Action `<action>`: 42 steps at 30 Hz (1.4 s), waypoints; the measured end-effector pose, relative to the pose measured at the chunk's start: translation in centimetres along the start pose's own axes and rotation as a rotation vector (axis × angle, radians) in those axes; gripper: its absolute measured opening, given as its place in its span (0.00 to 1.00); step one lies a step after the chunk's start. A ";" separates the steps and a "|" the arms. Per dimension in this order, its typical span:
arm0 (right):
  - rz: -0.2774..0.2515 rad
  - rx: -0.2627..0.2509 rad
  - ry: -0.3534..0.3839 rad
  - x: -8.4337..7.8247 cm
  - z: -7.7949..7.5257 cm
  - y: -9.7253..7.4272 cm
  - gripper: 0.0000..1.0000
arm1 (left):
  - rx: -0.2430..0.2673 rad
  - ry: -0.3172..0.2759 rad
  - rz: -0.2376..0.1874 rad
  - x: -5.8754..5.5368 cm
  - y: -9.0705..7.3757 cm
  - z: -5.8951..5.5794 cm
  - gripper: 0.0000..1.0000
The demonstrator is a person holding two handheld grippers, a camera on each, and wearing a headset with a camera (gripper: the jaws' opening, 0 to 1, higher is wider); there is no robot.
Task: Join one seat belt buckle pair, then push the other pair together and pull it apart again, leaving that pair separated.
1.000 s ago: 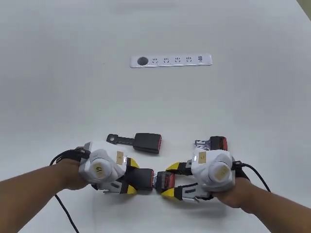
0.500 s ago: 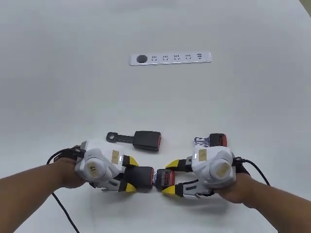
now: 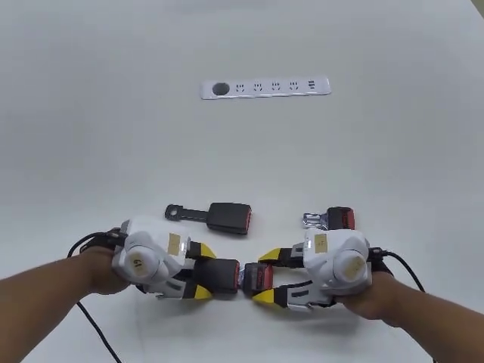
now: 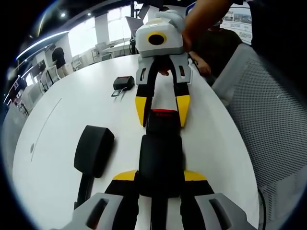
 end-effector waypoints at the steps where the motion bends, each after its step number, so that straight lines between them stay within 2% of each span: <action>1: 0.000 -0.001 0.001 0.0 0.0 0.0 0.34 | 0.000 0.000 0.000 0.0 0.0 0.0 0.34; 24: -0.013 -0.017 -0.007 -0.1 0.1 -0.2 0.34 | -0.003 -0.005 -0.010 0.0 0.0 0.0 0.33; 42: -0.020 -0.016 0.007 -0.1 0.1 -0.1 0.34 | 0.000 -0.020 0.003 0.0 0.0 0.0 0.34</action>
Point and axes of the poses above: the centre of the closed fingertips' face, and the gripper's own axes: y roughly forward along the fingers, z roughly to its left, x roughly out of its top, the point moved 1 cm from there along -y, roughly backward along the fingers, and after that the axes turned 15 degrees about x, right-handed, at the moved point
